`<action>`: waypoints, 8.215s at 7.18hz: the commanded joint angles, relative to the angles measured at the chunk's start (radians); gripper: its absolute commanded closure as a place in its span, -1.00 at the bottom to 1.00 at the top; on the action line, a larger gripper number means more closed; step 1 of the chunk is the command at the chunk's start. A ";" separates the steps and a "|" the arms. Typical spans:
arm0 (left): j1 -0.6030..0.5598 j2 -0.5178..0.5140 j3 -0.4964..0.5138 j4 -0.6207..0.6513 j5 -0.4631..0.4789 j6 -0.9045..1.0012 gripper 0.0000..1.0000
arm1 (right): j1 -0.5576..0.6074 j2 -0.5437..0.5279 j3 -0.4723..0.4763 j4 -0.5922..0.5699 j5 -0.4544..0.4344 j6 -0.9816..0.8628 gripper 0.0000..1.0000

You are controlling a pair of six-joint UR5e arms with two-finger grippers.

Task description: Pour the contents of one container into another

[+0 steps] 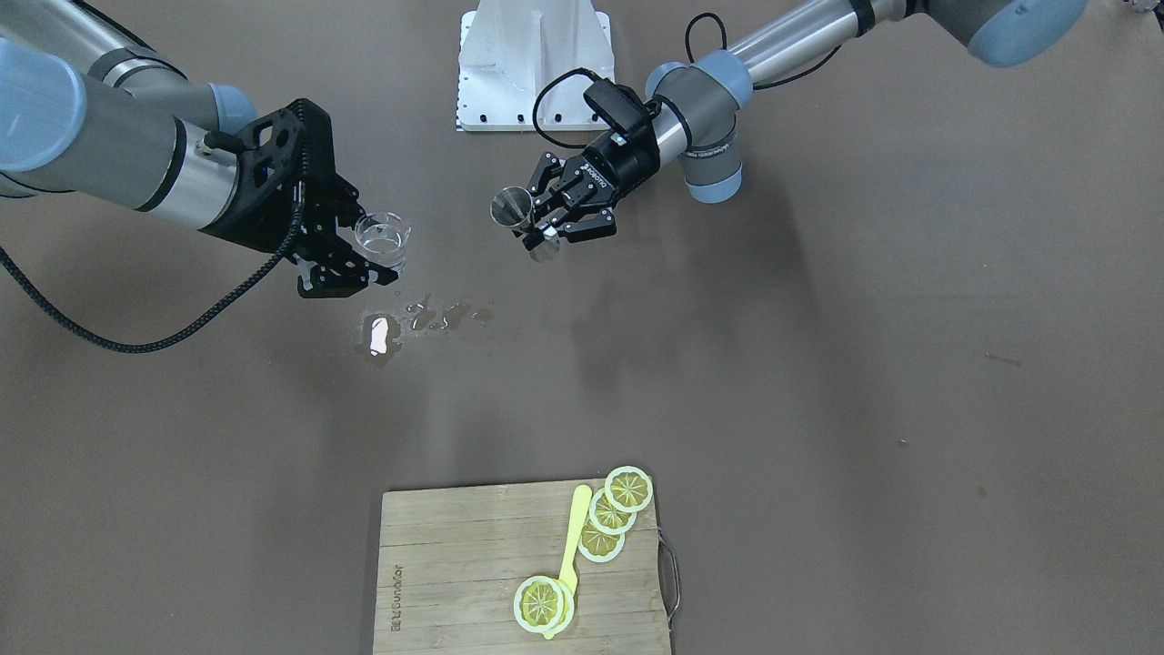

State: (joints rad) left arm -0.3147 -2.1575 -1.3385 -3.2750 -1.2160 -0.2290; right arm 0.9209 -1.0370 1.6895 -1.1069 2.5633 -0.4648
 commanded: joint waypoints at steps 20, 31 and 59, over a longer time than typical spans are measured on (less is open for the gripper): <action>-0.015 -0.004 0.021 0.008 0.023 0.007 1.00 | -0.169 0.163 0.170 -0.508 -0.328 -0.038 1.00; -0.017 -0.010 0.033 0.008 0.024 0.007 1.00 | -0.185 0.239 0.141 -0.652 -0.394 -0.037 1.00; -0.015 -0.028 0.056 0.017 0.026 0.013 1.00 | -0.246 0.362 0.064 -0.875 -0.614 -0.216 1.00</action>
State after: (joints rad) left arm -0.3298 -2.1854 -1.2825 -3.2629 -1.1904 -0.2163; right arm 0.6739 -0.7014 1.7904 -1.9816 1.9604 -0.6798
